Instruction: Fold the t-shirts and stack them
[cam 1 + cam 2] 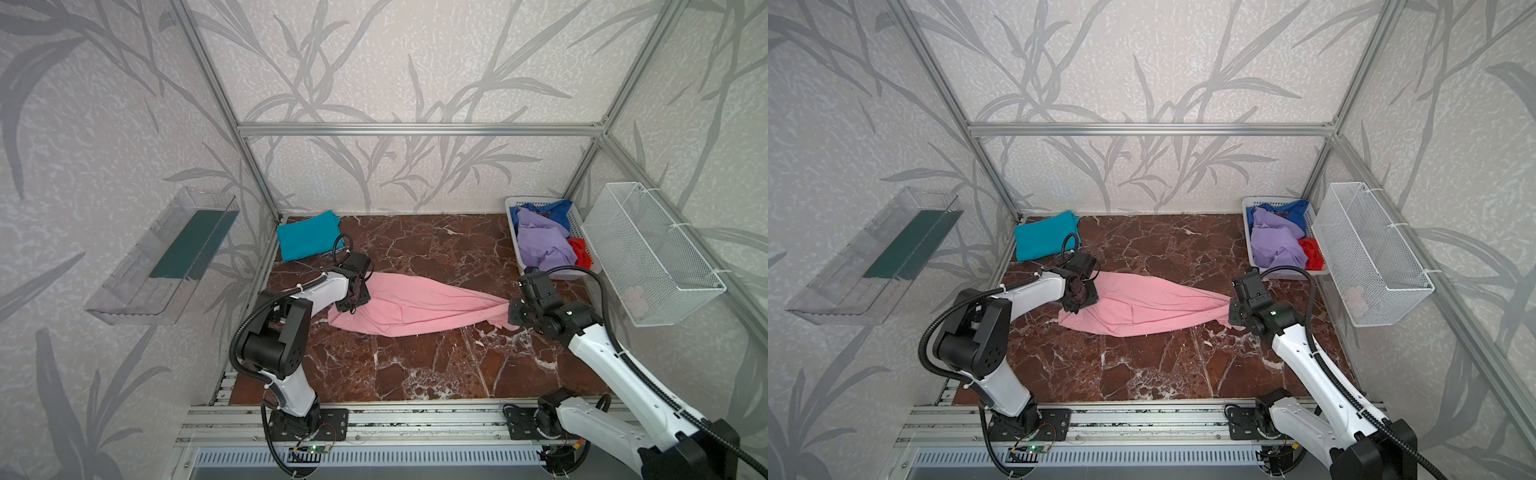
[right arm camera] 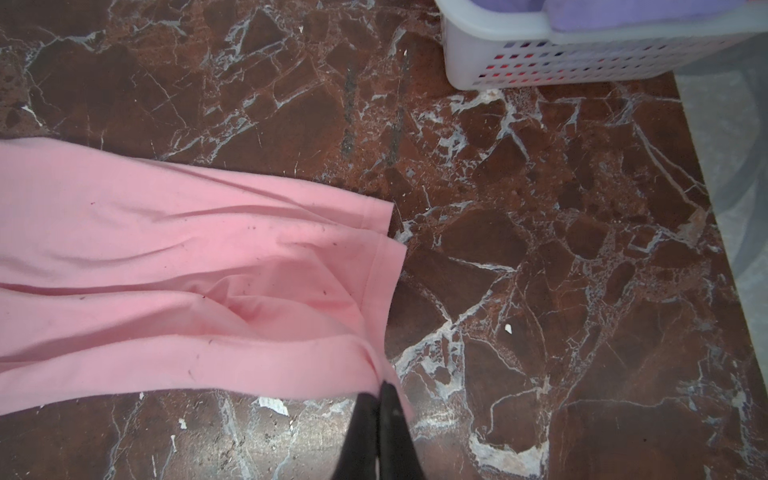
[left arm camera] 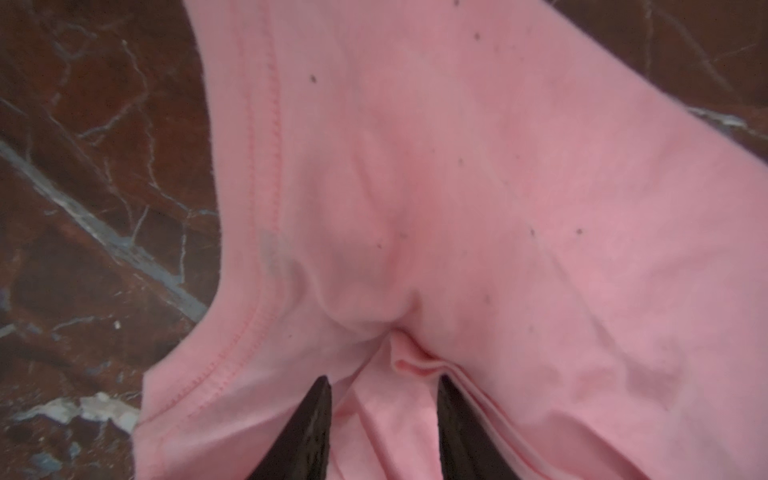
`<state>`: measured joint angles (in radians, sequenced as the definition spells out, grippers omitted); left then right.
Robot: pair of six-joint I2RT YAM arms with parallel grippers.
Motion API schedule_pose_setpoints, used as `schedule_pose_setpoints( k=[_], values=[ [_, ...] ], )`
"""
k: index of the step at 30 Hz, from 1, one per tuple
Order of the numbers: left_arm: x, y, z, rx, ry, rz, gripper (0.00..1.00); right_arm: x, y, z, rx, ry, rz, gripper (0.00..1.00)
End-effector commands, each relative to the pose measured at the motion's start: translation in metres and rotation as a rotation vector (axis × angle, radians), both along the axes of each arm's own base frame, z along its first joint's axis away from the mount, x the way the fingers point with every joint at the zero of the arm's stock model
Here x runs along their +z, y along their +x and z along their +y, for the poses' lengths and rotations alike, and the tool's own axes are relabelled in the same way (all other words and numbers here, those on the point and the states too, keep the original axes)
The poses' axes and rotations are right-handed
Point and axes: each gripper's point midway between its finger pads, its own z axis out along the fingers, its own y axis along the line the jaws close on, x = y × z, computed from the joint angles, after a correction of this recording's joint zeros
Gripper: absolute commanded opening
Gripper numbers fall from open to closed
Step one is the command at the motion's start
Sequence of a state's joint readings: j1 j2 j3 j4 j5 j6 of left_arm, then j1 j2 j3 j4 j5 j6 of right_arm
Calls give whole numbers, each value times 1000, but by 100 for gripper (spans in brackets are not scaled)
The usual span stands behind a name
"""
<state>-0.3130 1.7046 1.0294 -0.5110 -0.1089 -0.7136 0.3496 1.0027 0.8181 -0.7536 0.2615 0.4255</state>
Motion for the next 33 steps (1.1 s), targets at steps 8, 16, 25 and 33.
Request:
schedule_pose_setpoints(
  k=[8,16,25,33],
  values=[
    [17,14,5,10,-5,-40,26,3,1,-3,-20,-6,4,0],
    [-4,17,9,23,-4,-1,32,0,0,-3,-21,-8,17,0],
    [13,22,7,26,-22,-31,0,-1,-1,-4,-26,-9,20,0],
    [63,20,9,21,-41,-117,0,4,1,-1,-22,9,6,0]
  ],
)
